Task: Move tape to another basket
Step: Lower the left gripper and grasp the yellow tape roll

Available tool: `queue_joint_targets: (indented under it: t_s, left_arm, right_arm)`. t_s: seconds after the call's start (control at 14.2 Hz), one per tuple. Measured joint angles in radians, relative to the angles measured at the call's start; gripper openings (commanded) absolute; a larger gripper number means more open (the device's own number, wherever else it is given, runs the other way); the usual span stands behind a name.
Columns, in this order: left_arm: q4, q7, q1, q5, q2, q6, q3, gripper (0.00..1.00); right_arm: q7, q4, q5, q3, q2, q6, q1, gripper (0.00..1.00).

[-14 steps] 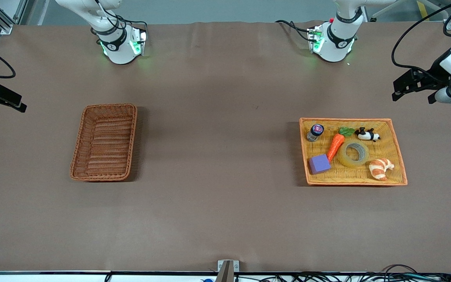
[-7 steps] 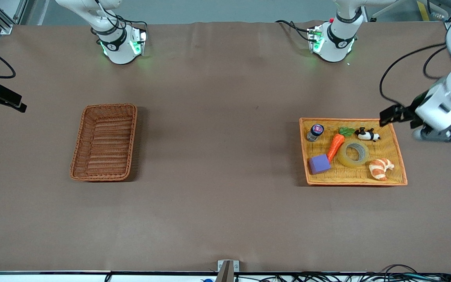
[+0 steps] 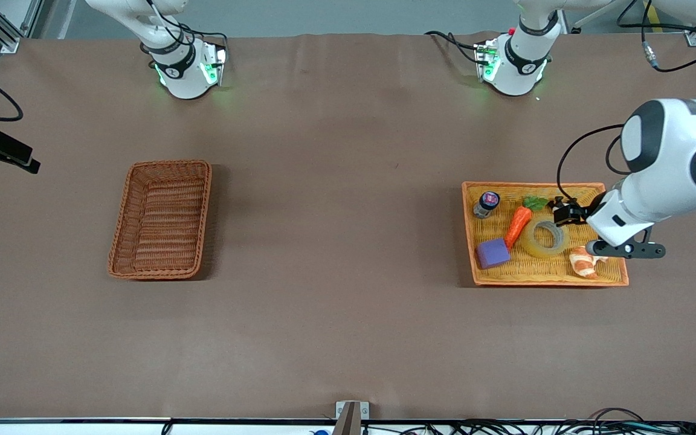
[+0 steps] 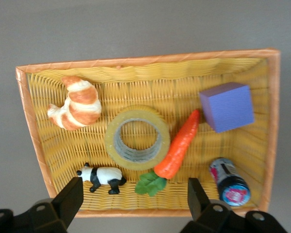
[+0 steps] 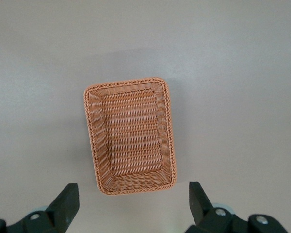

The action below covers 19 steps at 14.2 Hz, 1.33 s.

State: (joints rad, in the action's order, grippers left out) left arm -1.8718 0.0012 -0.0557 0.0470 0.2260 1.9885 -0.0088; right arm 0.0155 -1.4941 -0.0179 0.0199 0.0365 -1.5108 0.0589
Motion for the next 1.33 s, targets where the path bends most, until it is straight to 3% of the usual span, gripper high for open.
queue_joint_targets:
  t_s: [0.35,0.63,0.77,0.98,1.05,1.19,1.33]
  left_arm:
    - [-0.138,0.019,0.020,0.009,0.041,0.151,0.015,0.94]
    - [-0.162,0.043,0.035,0.009,0.138,0.238,0.031,0.93]
    - [-0.162,0.044,0.039,0.009,0.188,0.285,0.031,0.77]
    - [-0.161,0.044,0.045,0.009,0.234,0.314,0.032,0.30]
    - [-0.160,0.044,0.049,0.010,0.239,0.316,0.032,0.21]
    - [-0.155,0.045,0.057,0.011,0.239,0.317,0.033,0.08]
    - [-0.142,0.047,0.059,0.011,0.234,0.320,0.033,0.05]
  right_arm:
    - [0.000,0.000,0.000,0.001,0.000,0.000,0.000,1.00]
    - [0.000,0.000,0.000,0.001,0.000,0.000,0.000,1.00]
    - [0.000,0.000,0.000,0.001,0.000,0.000,0.000,1.00]
    - [0.000,-0.001,0.000,0.001,0.000,0.000,0.000,1.00]
    - [0.000,-0.001,0.000,0.001,0.000,0.000,0.000,1.00]
    - [0.000,-0.001,0.000,0.001,0.000,0.000,0.000,1.00]
    - [0.000,-0.001,0.000,0.001,0.000,0.000,0.000,1.00]
